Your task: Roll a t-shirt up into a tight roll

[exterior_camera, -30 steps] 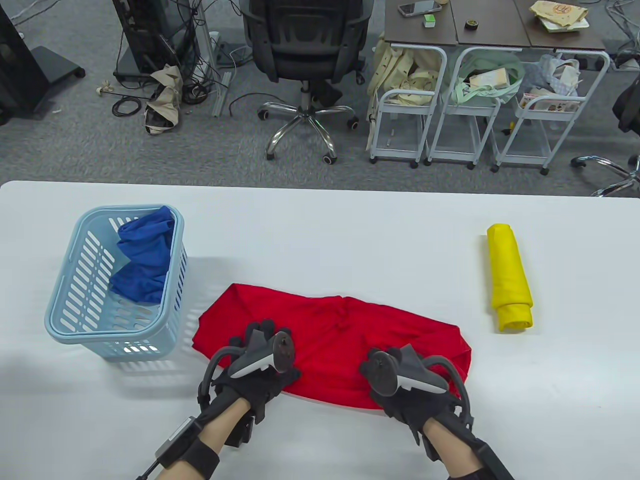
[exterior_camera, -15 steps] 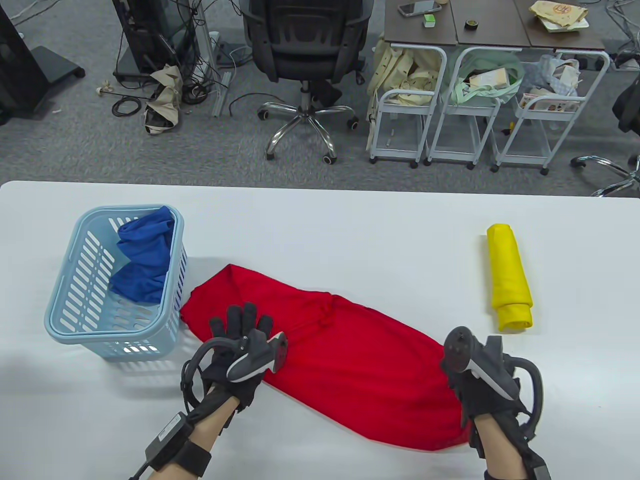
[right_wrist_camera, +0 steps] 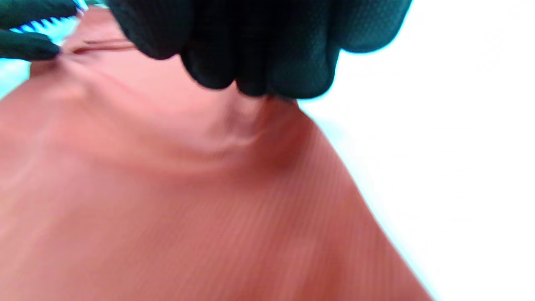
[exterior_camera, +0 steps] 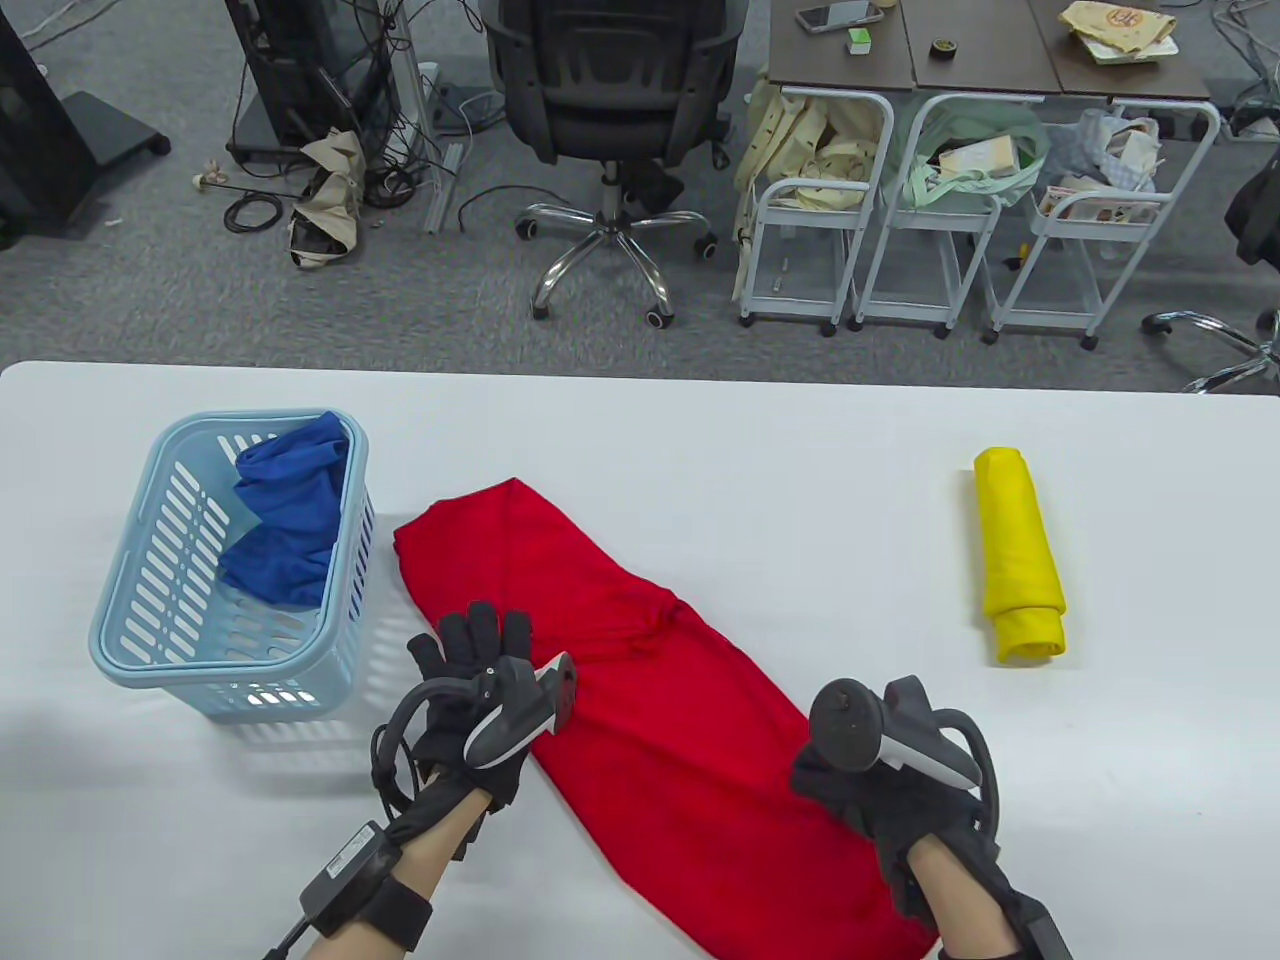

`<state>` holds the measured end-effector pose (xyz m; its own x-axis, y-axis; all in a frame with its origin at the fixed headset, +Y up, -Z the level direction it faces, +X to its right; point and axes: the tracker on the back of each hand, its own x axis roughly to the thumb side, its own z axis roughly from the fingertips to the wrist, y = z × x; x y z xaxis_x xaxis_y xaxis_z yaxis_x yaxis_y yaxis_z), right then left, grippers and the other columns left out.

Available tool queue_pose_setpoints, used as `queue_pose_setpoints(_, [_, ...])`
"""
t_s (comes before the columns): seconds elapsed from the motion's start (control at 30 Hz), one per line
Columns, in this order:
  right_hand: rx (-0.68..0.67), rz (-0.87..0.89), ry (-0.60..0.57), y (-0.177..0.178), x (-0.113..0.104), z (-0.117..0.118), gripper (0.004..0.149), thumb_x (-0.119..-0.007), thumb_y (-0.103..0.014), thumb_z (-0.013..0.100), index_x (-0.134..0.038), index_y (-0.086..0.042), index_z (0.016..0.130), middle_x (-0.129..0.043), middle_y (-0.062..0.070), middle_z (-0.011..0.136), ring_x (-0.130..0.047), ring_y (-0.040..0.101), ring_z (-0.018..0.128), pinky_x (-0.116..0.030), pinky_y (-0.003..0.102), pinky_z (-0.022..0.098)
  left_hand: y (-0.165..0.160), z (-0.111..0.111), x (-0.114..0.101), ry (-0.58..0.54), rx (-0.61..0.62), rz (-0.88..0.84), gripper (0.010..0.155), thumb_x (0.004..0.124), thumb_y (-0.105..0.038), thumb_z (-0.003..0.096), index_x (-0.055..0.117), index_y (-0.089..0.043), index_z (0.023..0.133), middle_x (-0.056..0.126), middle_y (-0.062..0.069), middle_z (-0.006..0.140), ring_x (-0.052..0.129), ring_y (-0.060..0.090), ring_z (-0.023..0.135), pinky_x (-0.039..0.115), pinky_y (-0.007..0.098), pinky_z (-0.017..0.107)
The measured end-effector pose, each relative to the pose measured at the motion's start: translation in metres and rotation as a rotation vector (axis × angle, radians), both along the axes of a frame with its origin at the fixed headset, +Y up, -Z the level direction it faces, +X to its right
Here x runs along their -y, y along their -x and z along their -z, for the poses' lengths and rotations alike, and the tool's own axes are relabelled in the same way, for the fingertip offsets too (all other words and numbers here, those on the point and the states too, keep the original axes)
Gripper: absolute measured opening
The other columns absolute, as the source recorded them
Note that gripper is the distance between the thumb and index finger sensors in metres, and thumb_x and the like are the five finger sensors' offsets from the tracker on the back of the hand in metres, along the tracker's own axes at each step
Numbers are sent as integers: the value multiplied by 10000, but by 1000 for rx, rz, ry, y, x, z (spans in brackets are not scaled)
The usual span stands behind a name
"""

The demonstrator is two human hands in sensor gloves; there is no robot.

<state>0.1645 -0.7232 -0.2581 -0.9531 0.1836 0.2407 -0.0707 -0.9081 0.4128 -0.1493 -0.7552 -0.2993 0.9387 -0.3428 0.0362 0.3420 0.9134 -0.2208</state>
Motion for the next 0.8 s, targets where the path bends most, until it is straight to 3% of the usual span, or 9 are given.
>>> queue_pose_setpoints(0.13, [-82, -17, 72, 25, 20, 4, 647, -723, -443, 595, -450, -292, 1161, -340, 47, 1247, -354, 395, 1165, -422, 621, 754, -10, -4, 13, 275, 29, -356, 832, 354, -688, 484, 299, -234, 1178, 371, 149, 1260, 467, 429, 1141, 392, 684, 780])
queue_pose_setpoints(0.23, [-93, -118, 126, 32, 38, 4, 706, -718, -465, 586, -358, -296, 1170, -264, 26, 1234, -292, 376, 1166, -412, 625, 755, -16, -3, 26, 387, 48, -244, 900, 413, -733, 467, 79, -248, 1147, 50, 192, 1223, 174, 483, 1127, 283, 697, 782])
queue_pose_setpoints(0.3, [-96, -132, 85, 34, 31, 2, 693, -706, -476, 590, -391, -273, 1173, -326, 34, 1236, -369, 371, 1164, -424, 618, 753, -14, 2, 26, 335, 96, -97, 889, 326, -741, 433, 38, -277, 1135, 61, 153, 1231, 179, 456, 1139, 292, 695, 774])
queue_pose_setpoints(0.37, [-93, -125, 53, 36, 21, 0, 632, -707, -480, 587, -512, -257, 1145, -493, 41, 1207, -560, 346, 1111, -510, 577, 738, -12, 5, 17, 220, -1, -144, 847, 448, -675, 480, 76, -296, 1140, 27, 133, 1227, 113, 446, 1137, 233, 694, 781])
queue_pose_setpoints(0.43, [-99, -58, 24, 39, 11, -3, 524, -699, -477, 593, -669, -248, 1064, -709, 40, 1102, -782, 295, 967, -606, 526, 701, -12, 5, 5, -16, 4, 23, 788, 596, -566, 544, 162, -306, 1147, 106, 121, 1240, 190, 433, 1149, 285, 678, 791])
queue_pose_setpoints(0.5, [-113, -16, -23, 39, 11, -7, 453, -684, -462, 609, -730, -251, 1006, -801, 34, 1014, -833, 270, 894, -626, 512, 683, -11, 0, 2, -30, 71, 119, 760, 527, -597, 539, 197, -299, 1156, 187, 123, 1254, 270, 428, 1155, 342, 670, 790])
queue_pose_setpoints(0.57, [-112, -11, -38, 40, 14, -9, 497, -677, -458, 618, -637, -262, 1072, -670, 39, 1118, -712, 304, 1000, -581, 523, 708, -9, -4, 5, 114, 120, -88, 761, 391, -645, 515, 212, -292, 1164, 179, 125, 1256, 259, 433, 1152, 345, 668, 789])
queue_pose_setpoints(0.67, [-127, -37, 30, 45, 25, -5, 661, -673, -464, 612, -379, -286, 1177, -315, 62, 1246, -373, 387, 1154, -448, 603, 751, -10, -7, 14, 350, 139, -487, 789, 380, -663, 501, 156, -289, 1159, 87, 131, 1238, 147, 452, 1130, 272, 679, 782])
queue_pose_setpoints(0.8, [-157, -90, 54, 51, 32, -6, 665, -686, -461, 601, -397, -273, 1170, -365, 32, 1232, -374, 374, 1157, -434, 609, 754, -17, -5, 34, 487, 194, -311, 847, 399, -702, 496, -65, -305, 1083, -161, 128, 1134, -40, 463, 1057, 156, 662, 765])
